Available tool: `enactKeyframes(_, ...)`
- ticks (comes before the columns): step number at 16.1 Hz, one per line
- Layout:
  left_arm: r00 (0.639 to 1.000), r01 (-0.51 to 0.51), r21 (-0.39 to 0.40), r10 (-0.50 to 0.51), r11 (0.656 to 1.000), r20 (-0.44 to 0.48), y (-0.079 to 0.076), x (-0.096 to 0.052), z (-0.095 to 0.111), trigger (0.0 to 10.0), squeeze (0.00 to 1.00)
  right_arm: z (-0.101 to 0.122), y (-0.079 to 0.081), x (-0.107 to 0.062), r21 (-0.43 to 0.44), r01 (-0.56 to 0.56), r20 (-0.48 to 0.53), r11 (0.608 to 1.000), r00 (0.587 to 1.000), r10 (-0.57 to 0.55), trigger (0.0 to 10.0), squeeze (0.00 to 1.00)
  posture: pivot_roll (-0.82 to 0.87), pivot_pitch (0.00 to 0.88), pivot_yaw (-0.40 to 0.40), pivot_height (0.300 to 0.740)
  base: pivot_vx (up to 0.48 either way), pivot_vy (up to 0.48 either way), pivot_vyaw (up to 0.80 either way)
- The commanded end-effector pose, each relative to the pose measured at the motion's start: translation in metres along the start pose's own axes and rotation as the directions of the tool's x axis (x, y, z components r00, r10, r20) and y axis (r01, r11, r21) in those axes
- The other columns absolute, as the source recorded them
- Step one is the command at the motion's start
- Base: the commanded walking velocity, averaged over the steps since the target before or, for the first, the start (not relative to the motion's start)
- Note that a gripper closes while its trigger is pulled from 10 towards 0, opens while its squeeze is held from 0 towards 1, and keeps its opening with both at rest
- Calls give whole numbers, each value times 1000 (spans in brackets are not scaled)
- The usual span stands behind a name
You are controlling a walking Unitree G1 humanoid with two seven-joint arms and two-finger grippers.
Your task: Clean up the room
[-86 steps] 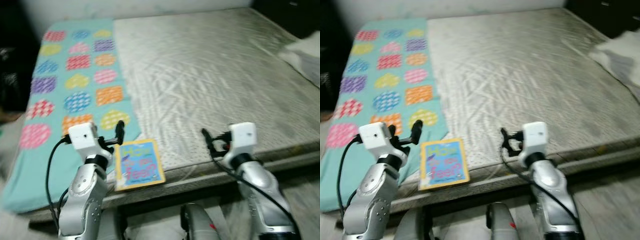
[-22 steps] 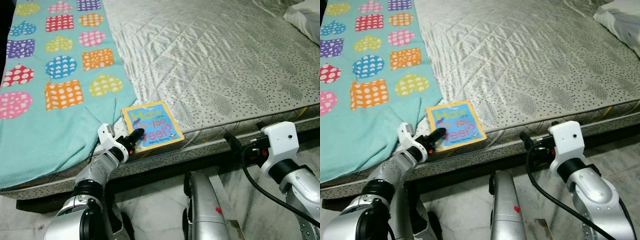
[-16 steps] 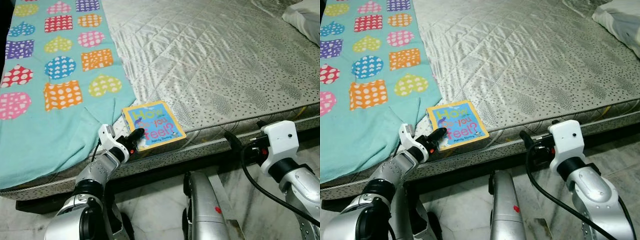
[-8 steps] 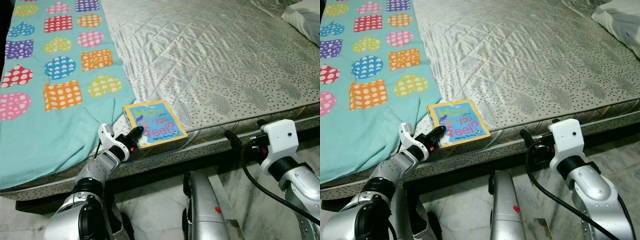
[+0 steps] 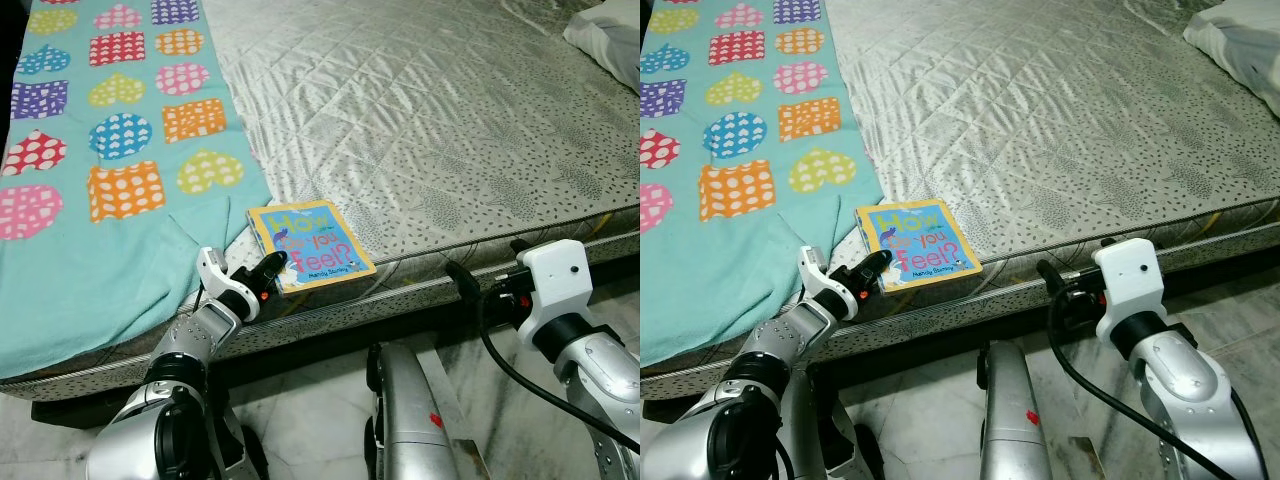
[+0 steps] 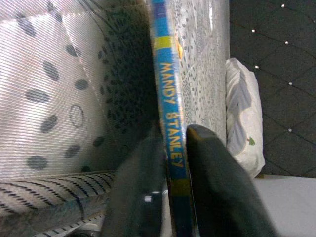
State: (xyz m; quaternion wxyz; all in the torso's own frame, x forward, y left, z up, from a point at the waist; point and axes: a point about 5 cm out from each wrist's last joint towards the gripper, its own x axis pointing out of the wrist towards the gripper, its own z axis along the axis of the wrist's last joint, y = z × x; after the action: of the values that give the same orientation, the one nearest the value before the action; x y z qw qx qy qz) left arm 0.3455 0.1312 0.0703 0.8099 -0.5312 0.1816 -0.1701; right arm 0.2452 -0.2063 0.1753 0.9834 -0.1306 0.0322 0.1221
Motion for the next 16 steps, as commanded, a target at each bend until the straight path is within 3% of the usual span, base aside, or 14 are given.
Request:
enactKeyframes(1,1000,11,-6,-11,1000,-11,-2,1,0,0,0,-1,1,1,-2,-8,3,1000,1000,8,10000,0,-397,174,-7,526,0,0,0)
enactKeyframes(6,999,28,49,-30,998,39,-10,3,7,0,0,0,5,5,10,-8,20,1000,1000,8,10000,0,-378,155,3,526,0,0,0)
enactKeyframes(9,996,48,151,-58,987,67,-21,4,12,0,0,-1,11,12,30,-12,36,999,999,11,10000,0,-346,128,18,526,0,0,0)
enactKeyframes(11,993,41,276,-69,960,94,-29,1,16,0,0,-1,17,18,52,-16,53,999,999,13,10000,0,-320,106,32,526,0,0,0)
enactKeyframes(12,992,25,380,-70,924,106,-32,-1,19,0,0,-1,20,21,67,-17,62,998,998,13,10000,0,-316,102,35,526,0,0,0)
enactKeyframes(16,988,36,454,-102,890,120,-40,-3,22,0,0,-1,23,25,93,-16,69,996,998,10,10000,0,-293,83,46,526,0,0,0)
